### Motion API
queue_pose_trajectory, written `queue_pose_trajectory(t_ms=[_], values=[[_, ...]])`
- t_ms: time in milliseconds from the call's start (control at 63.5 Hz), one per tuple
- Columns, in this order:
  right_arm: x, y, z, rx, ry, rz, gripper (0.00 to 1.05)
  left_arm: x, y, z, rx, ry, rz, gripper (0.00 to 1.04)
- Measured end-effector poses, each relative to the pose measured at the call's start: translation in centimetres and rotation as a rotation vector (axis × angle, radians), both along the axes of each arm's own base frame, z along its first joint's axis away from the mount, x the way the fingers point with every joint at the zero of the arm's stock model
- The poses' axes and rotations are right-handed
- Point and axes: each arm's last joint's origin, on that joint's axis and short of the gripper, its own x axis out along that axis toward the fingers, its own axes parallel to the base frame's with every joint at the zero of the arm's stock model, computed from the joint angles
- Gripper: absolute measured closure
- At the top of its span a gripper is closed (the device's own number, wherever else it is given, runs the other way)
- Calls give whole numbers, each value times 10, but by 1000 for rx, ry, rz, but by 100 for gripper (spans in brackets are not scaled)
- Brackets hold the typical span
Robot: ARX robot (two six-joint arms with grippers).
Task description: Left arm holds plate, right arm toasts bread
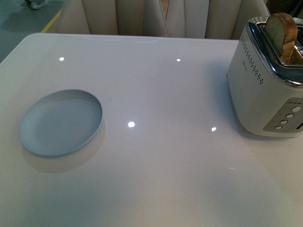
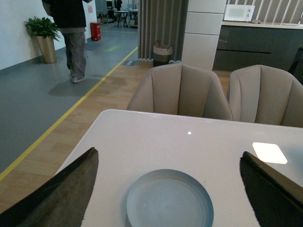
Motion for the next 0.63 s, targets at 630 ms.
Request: queue_pose_trajectory(t_ms=[630], values=[[0, 0, 0, 0, 0, 0, 9, 0, 0, 0, 0, 0, 0, 7]])
